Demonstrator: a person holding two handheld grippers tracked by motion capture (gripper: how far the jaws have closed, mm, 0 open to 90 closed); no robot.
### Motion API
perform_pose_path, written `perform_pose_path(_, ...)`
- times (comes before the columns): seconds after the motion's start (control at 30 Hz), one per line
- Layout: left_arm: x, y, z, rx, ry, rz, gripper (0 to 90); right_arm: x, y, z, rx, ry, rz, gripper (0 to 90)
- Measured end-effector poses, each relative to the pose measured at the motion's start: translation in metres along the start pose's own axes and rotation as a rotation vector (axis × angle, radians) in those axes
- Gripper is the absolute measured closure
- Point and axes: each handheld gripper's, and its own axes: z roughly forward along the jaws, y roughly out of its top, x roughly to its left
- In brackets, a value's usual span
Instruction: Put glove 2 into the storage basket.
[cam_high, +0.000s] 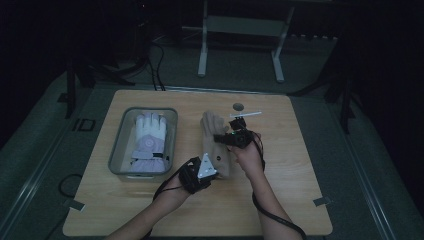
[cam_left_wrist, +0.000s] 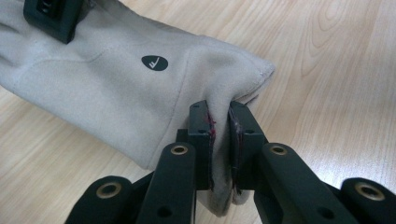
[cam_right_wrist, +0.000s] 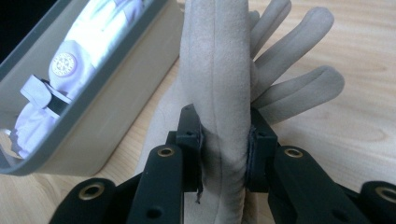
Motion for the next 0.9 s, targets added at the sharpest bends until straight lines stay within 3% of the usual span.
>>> perform_pose_path(0.47,0.019,-0.005,-0.037,-0.025,0.064,-0.017,81.8,0.041,0.034,-0.005,-0.038,0.027,-0.08,72.7)
perform_pose_path(0.57,0.026,-0.008,-0.047,-0.03,0.063,-0.048,81.7,0.051,0.041,-0.002,-0.04,0.043,-0.09,72.7)
perform_pose_path(0.7,0.032,-0.014,-0.058,-0.022,0.093,-0.034,81.7,0.065,0.05,0.004,-0.041,0.054,-0.11,72.7)
perform_pose_path(0.9,0.046,-0.024,-0.078,-0.02,0.106,-0.062,81.7,0.084,0.061,0.015,-0.04,0.072,-0.135,72.6)
